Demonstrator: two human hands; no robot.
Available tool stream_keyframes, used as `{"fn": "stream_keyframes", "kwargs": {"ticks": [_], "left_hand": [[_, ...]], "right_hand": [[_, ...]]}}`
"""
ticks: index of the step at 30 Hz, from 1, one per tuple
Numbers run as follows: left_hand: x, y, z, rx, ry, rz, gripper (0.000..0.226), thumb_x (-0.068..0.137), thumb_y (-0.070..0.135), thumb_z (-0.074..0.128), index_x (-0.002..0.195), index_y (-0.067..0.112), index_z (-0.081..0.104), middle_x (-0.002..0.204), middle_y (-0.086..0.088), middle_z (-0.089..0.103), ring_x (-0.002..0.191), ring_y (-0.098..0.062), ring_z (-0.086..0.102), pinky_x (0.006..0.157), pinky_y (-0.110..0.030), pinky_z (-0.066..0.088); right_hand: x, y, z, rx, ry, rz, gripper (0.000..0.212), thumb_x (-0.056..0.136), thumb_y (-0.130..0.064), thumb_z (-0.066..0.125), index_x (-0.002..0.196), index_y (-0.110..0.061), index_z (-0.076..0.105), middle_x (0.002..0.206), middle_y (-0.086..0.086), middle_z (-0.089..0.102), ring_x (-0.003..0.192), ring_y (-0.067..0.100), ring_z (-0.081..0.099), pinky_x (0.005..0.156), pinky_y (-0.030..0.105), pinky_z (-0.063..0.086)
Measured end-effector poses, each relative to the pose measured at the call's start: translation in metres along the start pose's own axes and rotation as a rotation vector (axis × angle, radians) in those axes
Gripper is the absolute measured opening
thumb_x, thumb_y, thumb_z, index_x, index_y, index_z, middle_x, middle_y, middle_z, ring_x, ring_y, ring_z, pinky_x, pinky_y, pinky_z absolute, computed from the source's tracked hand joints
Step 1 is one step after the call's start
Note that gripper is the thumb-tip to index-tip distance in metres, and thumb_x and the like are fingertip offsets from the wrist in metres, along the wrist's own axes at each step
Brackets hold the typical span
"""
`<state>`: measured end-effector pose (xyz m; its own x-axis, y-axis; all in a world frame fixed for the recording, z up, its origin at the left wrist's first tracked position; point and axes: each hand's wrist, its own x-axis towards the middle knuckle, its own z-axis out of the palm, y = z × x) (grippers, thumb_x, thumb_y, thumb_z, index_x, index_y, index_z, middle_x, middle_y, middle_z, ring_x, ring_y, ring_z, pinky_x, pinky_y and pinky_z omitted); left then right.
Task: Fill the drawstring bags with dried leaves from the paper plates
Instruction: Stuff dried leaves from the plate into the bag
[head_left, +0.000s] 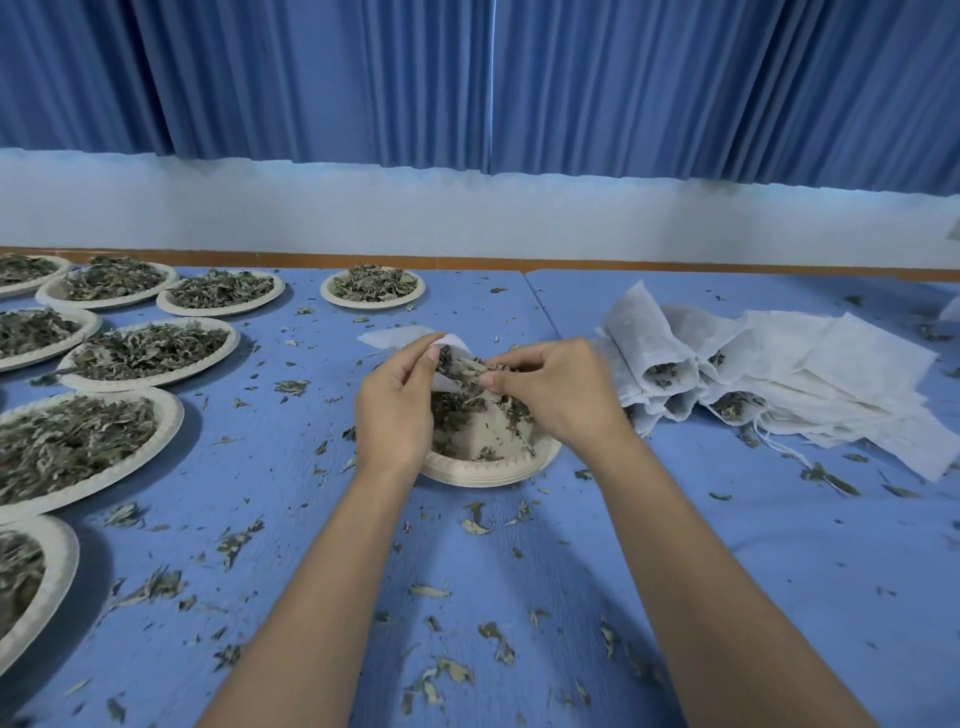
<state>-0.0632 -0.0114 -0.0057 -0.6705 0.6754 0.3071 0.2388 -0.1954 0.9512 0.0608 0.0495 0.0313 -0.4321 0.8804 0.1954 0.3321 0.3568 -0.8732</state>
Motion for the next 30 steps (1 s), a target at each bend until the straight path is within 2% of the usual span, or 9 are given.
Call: {"fn": "stream_keyframes", "kwargs": {"ticks": [2, 5, 11, 15, 20, 24, 25, 28, 30], "left_hand": [[-0.003, 0.002, 0.003, 0.019, -0.031, 0.028, 0.020, 0.098, 0.025, 0.051, 0.100, 0.036, 0.066, 0.096, 0.006, 0.071, 0.094, -0.008, 0.062, 0.072, -0.004, 0.042], [-0.008, 0.006, 0.011, 0.006, -0.074, 0.071, 0.024, 0.098, 0.021, 0.050, 0.093, 0.038, 0.066, 0.075, 0.012, 0.067, 0.074, 0.000, 0.062, 0.068, -0.008, 0.044], [-0.016, 0.011, 0.023, -0.045, -0.168, 0.101, 0.021, 0.096, 0.015, 0.053, 0.101, 0.024, 0.071, 0.091, 0.025, 0.067, 0.083, 0.012, 0.060, 0.077, -0.008, 0.045], [-0.016, 0.012, 0.020, 0.003, -0.241, 0.072, 0.021, 0.096, 0.020, 0.053, 0.108, 0.026, 0.070, 0.109, 0.022, 0.064, 0.093, 0.014, 0.057, 0.089, -0.011, 0.045], [-0.016, 0.015, 0.015, 0.096, -0.426, 0.000, 0.042, 0.085, 0.016, 0.068, 0.123, 0.033, 0.060, 0.096, 0.023, 0.063, 0.074, 0.016, 0.057, 0.066, -0.001, 0.042], [-0.015, 0.013, 0.018, 0.192, -0.303, 0.082, 0.048, 0.077, 0.011, 0.075, 0.119, 0.030, 0.063, 0.092, 0.019, 0.055, 0.068, -0.002, 0.052, 0.057, 0.000, 0.035], [-0.015, 0.012, 0.019, 0.202, -0.267, 0.092, 0.046, 0.076, 0.010, 0.074, 0.116, 0.029, 0.064, 0.084, 0.010, 0.063, 0.067, 0.002, 0.055, 0.059, -0.001, 0.037], [-0.016, 0.008, 0.021, 0.263, -0.172, 0.133, 0.039, 0.075, 0.004, 0.070, 0.106, 0.027, 0.065, 0.082, 0.022, 0.061, 0.078, 0.013, 0.057, 0.068, -0.002, 0.041], [-0.014, 0.007, 0.019, 0.256, -0.134, 0.138, 0.037, 0.075, 0.002, 0.069, 0.102, 0.026, 0.066, 0.080, 0.026, 0.060, 0.075, 0.015, 0.056, 0.068, -0.002, 0.041]], "right_hand": [[-0.002, -0.002, 0.006, -0.007, 0.017, 0.000, 0.005, 0.079, -0.020, 0.076, 0.083, -0.018, 0.077, 0.053, -0.010, 0.064, 0.042, 0.003, 0.046, 0.044, 0.021, 0.040], [-0.004, -0.002, 0.014, 0.027, 0.082, 0.011, 0.003, 0.080, -0.017, 0.075, 0.081, -0.016, 0.078, 0.074, 0.002, 0.074, 0.069, 0.019, 0.067, 0.066, 0.028, 0.052], [-0.003, 0.003, 0.013, 0.258, 0.167, 0.183, 0.016, 0.077, -0.013, 0.071, 0.066, -0.024, 0.075, 0.077, 0.003, 0.074, 0.082, 0.016, 0.069, 0.084, 0.038, 0.055], [-0.002, 0.004, 0.014, 0.415, 0.196, 0.302, 0.025, 0.078, -0.014, 0.073, 0.058, -0.029, 0.071, 0.075, -0.001, 0.073, 0.082, 0.015, 0.066, 0.075, 0.028, 0.053], [-0.003, 0.007, 0.015, 0.475, 0.181, 0.365, 0.016, 0.080, -0.004, 0.065, 0.071, -0.013, 0.073, 0.074, 0.011, 0.067, 0.069, 0.021, 0.057, 0.068, 0.033, 0.051], [-0.005, 0.005, 0.021, 0.448, 0.177, 0.345, 0.014, 0.080, -0.002, 0.058, 0.075, 0.000, 0.071, 0.072, 0.017, 0.058, 0.064, 0.022, 0.044, 0.060, 0.033, 0.040], [-0.005, 0.004, 0.024, 0.435, 0.173, 0.328, 0.015, 0.079, -0.001, 0.056, 0.073, 0.002, 0.070, 0.069, 0.017, 0.054, 0.064, 0.022, 0.040, 0.060, 0.033, 0.037], [-0.006, 0.001, 0.032, 0.399, 0.135, 0.298, 0.014, 0.079, 0.000, 0.053, 0.076, 0.007, 0.065, 0.070, 0.017, 0.047, 0.068, 0.023, 0.038, 0.065, 0.035, 0.034], [-0.003, -0.002, 0.031, 0.387, 0.086, 0.304, 0.016, 0.082, -0.002, 0.053, 0.082, 0.011, 0.062, 0.074, 0.025, 0.049, 0.071, 0.023, 0.042, 0.069, 0.042, 0.046]]}}
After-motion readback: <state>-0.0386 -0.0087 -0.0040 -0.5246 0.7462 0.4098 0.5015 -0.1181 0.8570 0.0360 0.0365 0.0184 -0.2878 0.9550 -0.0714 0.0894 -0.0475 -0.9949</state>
